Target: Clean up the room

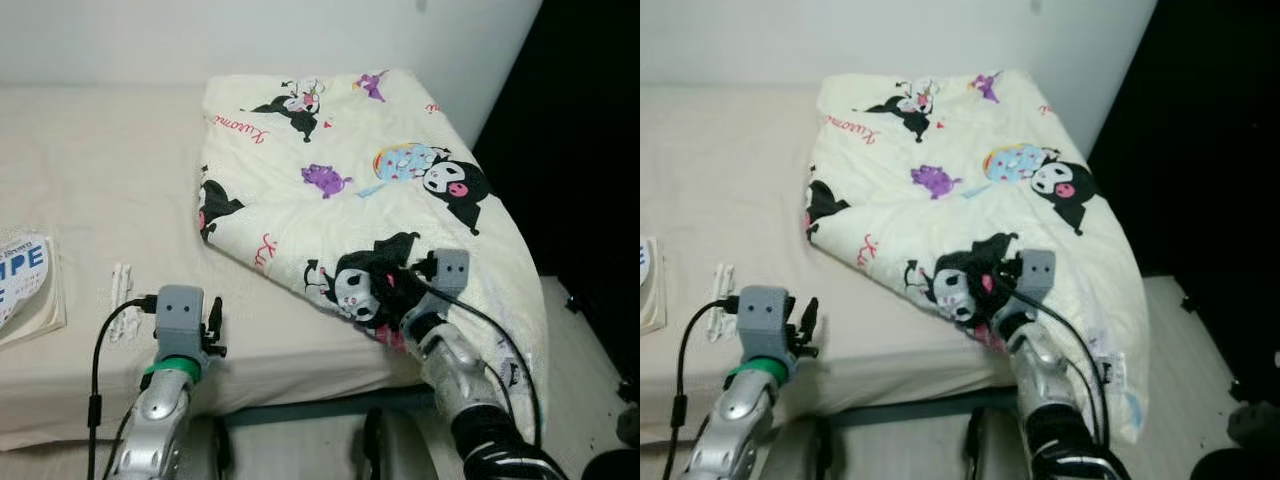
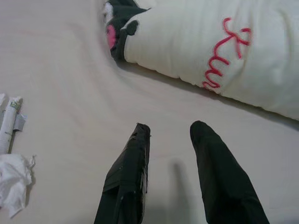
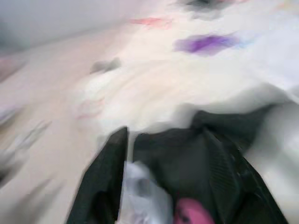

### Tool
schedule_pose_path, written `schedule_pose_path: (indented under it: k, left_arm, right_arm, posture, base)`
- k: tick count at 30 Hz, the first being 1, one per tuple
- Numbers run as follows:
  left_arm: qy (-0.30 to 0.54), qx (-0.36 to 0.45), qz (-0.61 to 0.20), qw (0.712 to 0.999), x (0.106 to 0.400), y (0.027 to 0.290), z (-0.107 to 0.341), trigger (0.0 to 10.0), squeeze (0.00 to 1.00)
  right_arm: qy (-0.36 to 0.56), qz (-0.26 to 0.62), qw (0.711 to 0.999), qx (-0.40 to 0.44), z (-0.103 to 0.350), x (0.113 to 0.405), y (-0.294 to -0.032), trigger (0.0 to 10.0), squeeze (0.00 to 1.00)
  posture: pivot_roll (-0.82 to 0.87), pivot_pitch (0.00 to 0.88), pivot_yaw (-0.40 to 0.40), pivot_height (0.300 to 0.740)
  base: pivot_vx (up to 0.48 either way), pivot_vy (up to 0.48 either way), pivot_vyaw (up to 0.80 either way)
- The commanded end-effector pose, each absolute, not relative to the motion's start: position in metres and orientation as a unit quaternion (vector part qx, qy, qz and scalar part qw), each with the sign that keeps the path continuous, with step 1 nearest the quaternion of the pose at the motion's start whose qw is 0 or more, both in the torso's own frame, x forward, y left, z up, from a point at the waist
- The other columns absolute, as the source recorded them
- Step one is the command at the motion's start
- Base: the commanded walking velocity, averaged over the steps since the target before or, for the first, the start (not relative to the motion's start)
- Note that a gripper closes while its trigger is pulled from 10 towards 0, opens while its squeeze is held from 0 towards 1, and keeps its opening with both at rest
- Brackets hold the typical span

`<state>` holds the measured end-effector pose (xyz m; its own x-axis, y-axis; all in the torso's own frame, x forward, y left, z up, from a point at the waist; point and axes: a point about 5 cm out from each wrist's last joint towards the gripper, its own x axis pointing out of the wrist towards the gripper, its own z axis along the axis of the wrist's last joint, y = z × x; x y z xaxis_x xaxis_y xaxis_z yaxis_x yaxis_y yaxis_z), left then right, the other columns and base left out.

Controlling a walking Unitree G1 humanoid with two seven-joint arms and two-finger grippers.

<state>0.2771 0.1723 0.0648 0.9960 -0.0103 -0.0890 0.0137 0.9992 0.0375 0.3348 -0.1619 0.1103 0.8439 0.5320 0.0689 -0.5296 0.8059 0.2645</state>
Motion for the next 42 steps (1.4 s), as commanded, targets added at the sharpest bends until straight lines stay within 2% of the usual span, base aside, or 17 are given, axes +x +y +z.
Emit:
schedule_pose_path:
  k: [1,2,4,8,9,10,11,13,20,21,23,27,31,35,37,41,42]
  left_arm:
    - [0.053,0.019,-0.016,0.998,0.272,0.173,0.062,10.0,0.0]
    - [0.053,0.019,-0.016,0.998,0.272,0.173,0.062,10.0,0.0]
    - [0.054,0.019,-0.021,0.998,0.269,0.174,0.062,10.0,0.0]
    - [0.052,0.019,-0.024,0.998,0.267,0.177,0.063,10.0,0.0]
    - [0.05,0.019,-0.026,0.998,0.266,0.178,0.064,10.0,0.0]
    - [0.047,0.019,-0.03,0.998,0.265,0.181,0.066,10.0,0.0]
    - [0.047,0.019,-0.03,0.998,0.265,0.181,0.066,10.0,0.0]
    - [0.048,0.024,-0.036,0.998,0.264,0.182,0.066,10.0,0.0]
    - [0.029,0.028,-0.012,0.999,0.261,0.195,0.075,10.0,0.0]
    - [0.029,0.028,-0.012,0.999,0.261,0.195,0.075,10.0,0.0]
    - [0.032,0.039,0.005,0.999,0.26,0.204,0.075,10.0,0.0]
    - [0.033,0.048,0.027,0.998,0.261,0.215,0.076,10.0,0.0]
    - [0.032,0.055,0.037,0.997,0.262,0.223,0.077,10.0,0.0]
    - [0.03,0.066,0.068,0.995,0.262,0.238,0.08,10.0,0.0]
    - [0.021,0.062,0.111,0.992,0.263,0.254,0.085,10.0,0.0]
    - [0.011,0.052,0.145,0.988,0.263,0.267,0.091,10.0,0.0]
    - [0.005,0.05,0.159,0.986,0.263,0.273,0.094,10.0,0.0]
  right_arm:
    - [0.042,0.366,0.919,0.14,0.105,0.32,-0.155,10.0,0.0]
    - [0.042,0.366,0.919,0.14,0.105,0.32,-0.155,10.0,0.0]
    - [0.072,0.452,0.881,0.117,0.105,0.301,-0.155,10.0,0.0]
    - [0.061,0.489,0.857,0.147,0.119,0.293,-0.161,10.0,0.0]
    - [0.029,0.472,0.868,0.15,0.131,0.301,-0.167,10.0,0.0]
    - [-0.029,0.366,0.919,0.142,0.145,0.33,-0.183,10.0,0.0]
    - [-0.029,0.366,0.919,0.142,0.145,0.33,-0.183,10.0,0.0]
    - [-0.058,0.265,0.951,0.15,0.151,0.35,-0.194,10.0,0.0]
    - [-0.066,0.039,0.983,0.167,0.156,0.367,-0.238,10.0,0.0]
    - [-0.066,0.039,0.983,0.167,0.156,0.367,-0.238,10.0,0.0]
    - [-0.013,-0.014,0.996,0.084,0.147,0.367,-0.247,10.0,0.0]
    - [0.033,-0.046,0.998,-0.026,0.132,0.367,-0.248,10.0,0.0]
    - [0.046,-0.029,0.997,-0.06,0.125,0.368,-0.239,10.0,0.0]
    - [0.051,0.061,0.995,-0.052,0.116,0.367,-0.217,10.0,0.0]
    - [0.039,0.153,0.987,0.014,0.112,0.364,-0.196,10.0,0.0]
    - [0.023,0.209,0.975,0.079,0.112,0.361,-0.186,10.0,0.0]
    - [0.016,0.253,0.96,0.121,0.112,0.358,-0.182,10.0,0.0]
  posture:
    - [0.05,0.028,-0.004,0.557]
    - [0.05,0.028,-0.004,0.557]
    - [0.05,0.034,-0.001,0.557]
    - [0.05,0.037,0.001,0.557]
    - [0.05,0.041,0.004,0.557]
    - [0.05,0.045,0.01,0.557]
    - [0.05,0.045,0.01,0.557]
    - [0.05,0.045,0.009,0.557]
    - [0.08,0.048,0.002,0.557]
    - [0.08,0.048,0.002,0.557]
    - [0.07,0.048,0.006,0.557]
    - [0.08,0.049,0.014,0.557]
    - [0.08,0.046,0.022,0.557]
    - [0.08,0.043,0.023,0.557]
    - [0.08,0.042,0.02,0.557]
    - [0.08,0.041,0.019,0.557]
    - [0.08,0.04,0.019,0.557]
  base:
    - [0.0,0.0,0.0]
    - [0.0,0.0,0.0]
    - [0.0,0.0,0.0]
    - [0.0,0.0,0.0]
    - [0.0,0.0,0.0]
    - [0.0,0.0,0.0]
    - [0.0,0.0,0.0]
    - [0.0,0.0,0.0]
    - [0.0,0.0,0.0]
    - [0.0,0.0,0.0]
    - [0.0,0.0,0.0]
    - [0.0,0.0,0.0]
    - [0.0,0.0,0.0]
    - [0.0,0.0,0.0]
    - [0.0,0.0,0.0]
    - [0.0,0.0,0.0]
    - [0.0,0.0,0.0]
